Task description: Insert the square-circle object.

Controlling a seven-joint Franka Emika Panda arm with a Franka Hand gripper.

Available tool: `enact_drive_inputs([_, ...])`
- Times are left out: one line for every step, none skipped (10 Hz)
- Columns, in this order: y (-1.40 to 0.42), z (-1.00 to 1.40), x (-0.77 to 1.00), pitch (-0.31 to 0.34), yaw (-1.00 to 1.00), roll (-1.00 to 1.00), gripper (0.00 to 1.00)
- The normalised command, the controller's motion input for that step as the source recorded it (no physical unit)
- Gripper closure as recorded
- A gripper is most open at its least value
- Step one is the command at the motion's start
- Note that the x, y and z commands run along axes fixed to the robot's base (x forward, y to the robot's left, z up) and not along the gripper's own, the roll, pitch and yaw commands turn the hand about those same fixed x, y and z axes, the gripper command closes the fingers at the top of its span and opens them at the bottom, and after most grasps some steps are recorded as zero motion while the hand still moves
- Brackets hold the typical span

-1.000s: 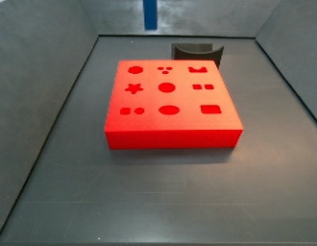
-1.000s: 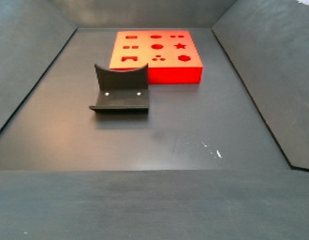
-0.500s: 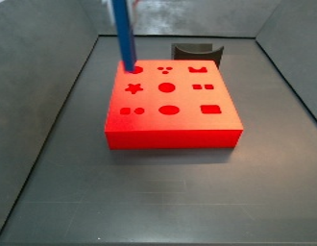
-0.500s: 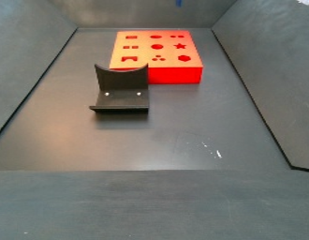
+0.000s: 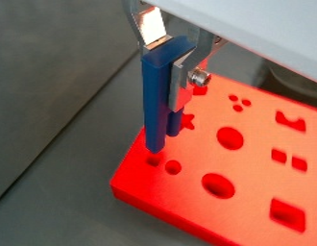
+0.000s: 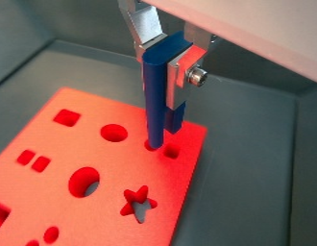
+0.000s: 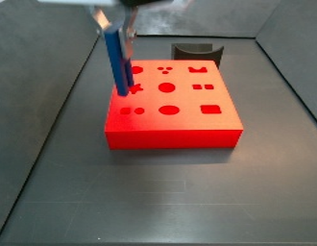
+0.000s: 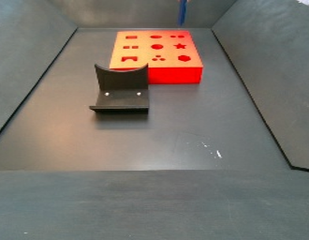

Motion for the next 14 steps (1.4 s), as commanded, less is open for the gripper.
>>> enact_drive_inputs([0.0,-0.31,-0.07,0.167,-0.94,0.05,1.0])
enact_drive_inputs([0.0,-0.26,-0.07,0.219,-0.9,0.05,1.0])
enact_drive_inputs([0.0,-0.24,-0.03,0.157,-0.92,0.07,1.0])
enact_drive_inputs([0.0,-0.2,0.0,0.076,-0.97,0.06,1.0])
enact_drive_inputs([0.0,-0.11,0.09,0.0,-0.95,0.0,1.0])
enact_drive_inputs([0.0,-0.05,0.11,0.0,-0.94,0.0,1.0])
enact_drive_inputs([0.0,0.0,0.12,0.0,-0.94,0.0,1.0])
enact_drive_inputs([0.0,0.0,0.13,0.0,-0.93,0.0,1.0])
enact_drive_inputs([0.0,0.0,0.14,0.0,-0.93,0.0,1.0])
enact_drive_inputs([0.0,0.0,0.18,-0.01,-0.9,0.0,1.0])
enact_drive_inputs([0.0,-0.01,0.21,-0.027,-0.88,0.0,1.0])
enact_drive_inputs([0.0,-0.03,0.21,-0.024,-0.87,0.0,1.0])
enact_drive_inputs([-0.01,-0.07,0.19,-0.01,-0.88,0.0,1.0])
enact_drive_inputs([-0.01,-0.09,0.19,0.0,-0.88,0.0,1.0])
